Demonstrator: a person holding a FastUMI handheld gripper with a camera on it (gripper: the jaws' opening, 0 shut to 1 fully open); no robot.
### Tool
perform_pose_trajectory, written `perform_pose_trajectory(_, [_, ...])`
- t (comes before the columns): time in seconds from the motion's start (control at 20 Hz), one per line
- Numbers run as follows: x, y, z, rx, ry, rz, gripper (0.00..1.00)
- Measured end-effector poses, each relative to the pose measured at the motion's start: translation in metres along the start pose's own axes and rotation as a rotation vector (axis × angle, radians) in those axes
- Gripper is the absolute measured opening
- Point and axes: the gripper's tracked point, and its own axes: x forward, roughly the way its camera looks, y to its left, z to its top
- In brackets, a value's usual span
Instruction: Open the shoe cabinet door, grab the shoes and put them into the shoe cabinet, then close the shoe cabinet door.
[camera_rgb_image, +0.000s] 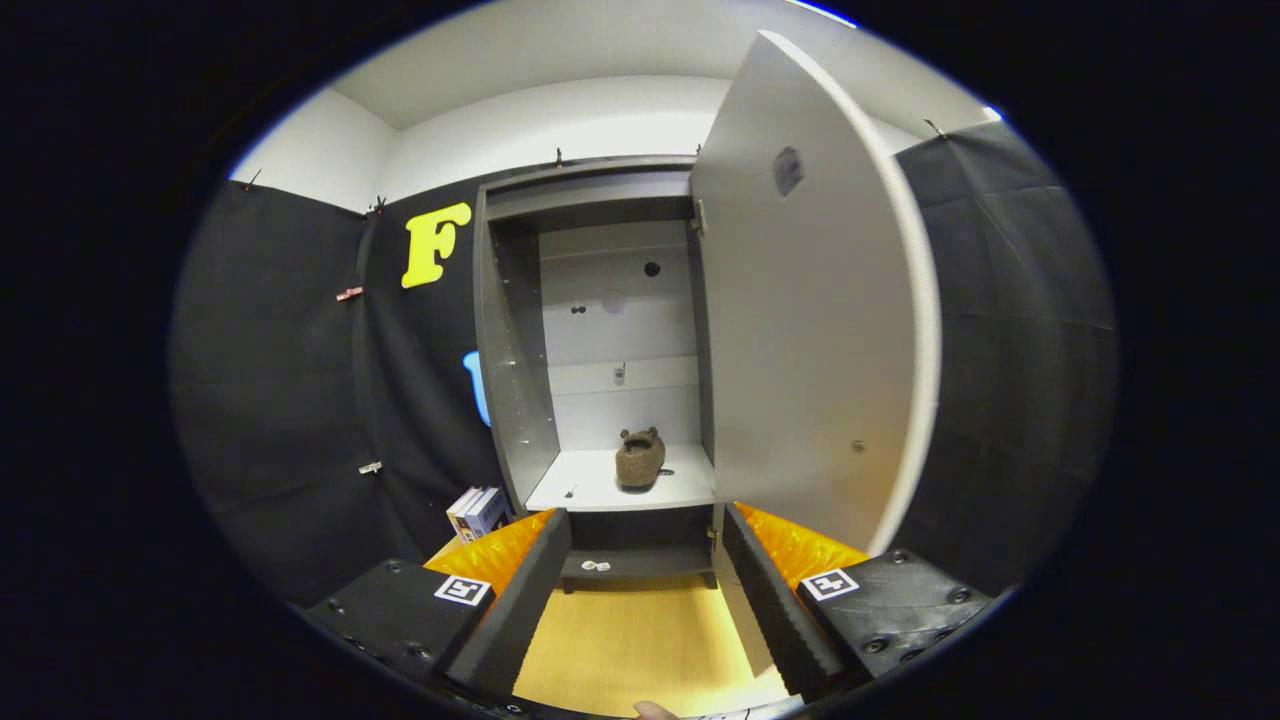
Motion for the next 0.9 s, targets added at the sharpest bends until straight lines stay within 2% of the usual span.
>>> perform_pose_trajectory(0.4, [-0.047, -0.081, 0.005, -0.029, -0.019, -0.011, 0.97])
perform_pose_trajectory(0.9, [-0.029, -0.167, 0.002, -0.027, 0.009, -0.103, 0.97])
